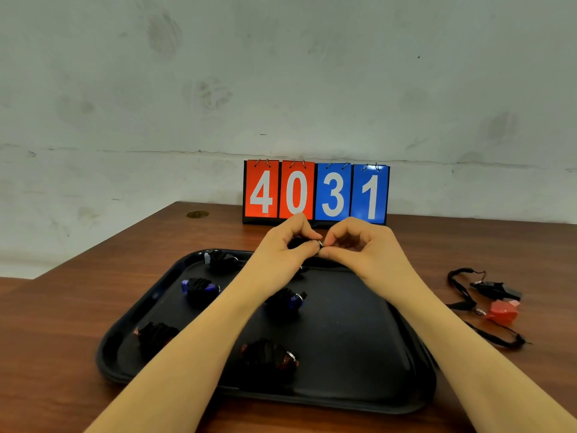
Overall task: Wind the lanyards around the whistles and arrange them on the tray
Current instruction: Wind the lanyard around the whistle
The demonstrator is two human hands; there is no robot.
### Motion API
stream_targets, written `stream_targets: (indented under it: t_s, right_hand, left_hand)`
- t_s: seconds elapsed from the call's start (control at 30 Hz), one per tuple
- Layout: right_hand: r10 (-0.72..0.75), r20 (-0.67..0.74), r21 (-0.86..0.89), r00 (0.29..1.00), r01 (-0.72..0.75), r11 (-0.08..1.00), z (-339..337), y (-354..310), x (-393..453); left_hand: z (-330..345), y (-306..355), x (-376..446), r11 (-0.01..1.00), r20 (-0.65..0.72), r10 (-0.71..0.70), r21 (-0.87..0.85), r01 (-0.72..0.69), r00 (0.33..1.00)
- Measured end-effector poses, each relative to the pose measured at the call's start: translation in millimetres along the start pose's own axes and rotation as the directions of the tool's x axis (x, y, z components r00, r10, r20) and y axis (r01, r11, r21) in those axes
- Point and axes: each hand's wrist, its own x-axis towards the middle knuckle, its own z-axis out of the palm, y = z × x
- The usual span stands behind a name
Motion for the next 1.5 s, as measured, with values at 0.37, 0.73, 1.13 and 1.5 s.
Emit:
stream_targets:
  t_s: [0.37,0.73,1.13,1.5]
  right_hand:
    - [-0.110,-0.022,-0.147,0.994,0.106,0.983,4,-4,-2]
    - [-0.263,-0.045,-0.199,0.964,0.250,0.948,14,-2,-1]
    - [-0.063,-0.085,-0.011,0.994,0.063,0.998,6,-4,-1]
    - [-0.084,0.049,-0.159,0.995,0.091,0.983,2,-2,-2]
  left_hand:
    - [2,0,2,0.986,0.044,-0.142,-0.083,0.146,0.989]
    - [1,0,3,0.962,-0.001,-0.199,-0.192,0.195,0.980]
    - [2,-1,3,0.993,-0.001,-0.118,-0.029,0.118,0.993]
    - [-1,-3,1,0.986,0.044,-0.148,0.080,0.144,0.988]
